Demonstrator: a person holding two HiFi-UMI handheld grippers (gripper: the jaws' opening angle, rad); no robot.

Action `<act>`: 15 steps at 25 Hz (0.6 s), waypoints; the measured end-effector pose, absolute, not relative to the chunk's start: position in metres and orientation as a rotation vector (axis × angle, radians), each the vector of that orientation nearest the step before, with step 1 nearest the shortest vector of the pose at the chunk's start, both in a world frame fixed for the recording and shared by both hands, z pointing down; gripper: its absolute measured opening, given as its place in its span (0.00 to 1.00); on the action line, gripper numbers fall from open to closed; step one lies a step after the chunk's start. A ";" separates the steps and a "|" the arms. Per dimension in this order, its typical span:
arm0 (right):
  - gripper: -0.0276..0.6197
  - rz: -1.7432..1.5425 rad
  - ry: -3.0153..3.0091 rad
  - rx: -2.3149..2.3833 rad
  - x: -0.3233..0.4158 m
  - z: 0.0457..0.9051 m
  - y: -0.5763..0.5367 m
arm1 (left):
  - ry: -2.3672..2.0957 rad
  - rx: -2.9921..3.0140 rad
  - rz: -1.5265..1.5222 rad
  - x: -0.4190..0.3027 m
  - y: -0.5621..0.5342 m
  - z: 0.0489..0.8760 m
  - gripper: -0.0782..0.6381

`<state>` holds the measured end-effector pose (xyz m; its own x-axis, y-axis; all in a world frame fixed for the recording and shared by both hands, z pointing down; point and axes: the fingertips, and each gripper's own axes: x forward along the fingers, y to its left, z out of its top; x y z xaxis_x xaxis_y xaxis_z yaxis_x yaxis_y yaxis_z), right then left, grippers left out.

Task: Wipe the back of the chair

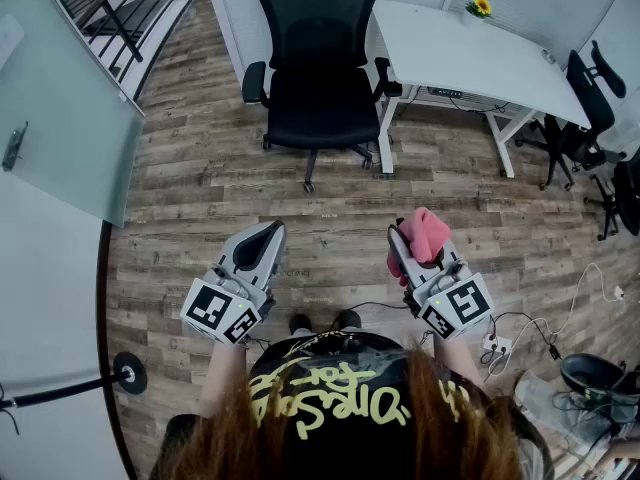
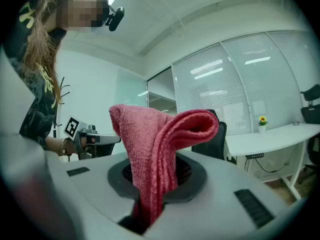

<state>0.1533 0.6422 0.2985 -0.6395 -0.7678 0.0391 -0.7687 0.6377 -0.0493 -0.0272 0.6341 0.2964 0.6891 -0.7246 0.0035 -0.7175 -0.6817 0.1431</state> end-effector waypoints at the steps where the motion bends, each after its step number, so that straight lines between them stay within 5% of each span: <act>1: 0.13 0.091 -2.829 1.325 0.153 0.298 0.642 | -1.188 2.762 -0.083 -0.028 0.634 0.297 0.09; 15: 0.13 0.099 -2.834 1.302 0.137 0.308 0.650 | -1.182 2.747 -0.064 -0.041 0.637 0.308 0.09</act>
<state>0.1371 0.6501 0.3079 -0.6515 -0.7572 0.0456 -0.7586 0.6498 -0.0486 -0.0407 0.6373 0.3081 0.6886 -0.7249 0.0199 -0.7185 -0.6782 0.1544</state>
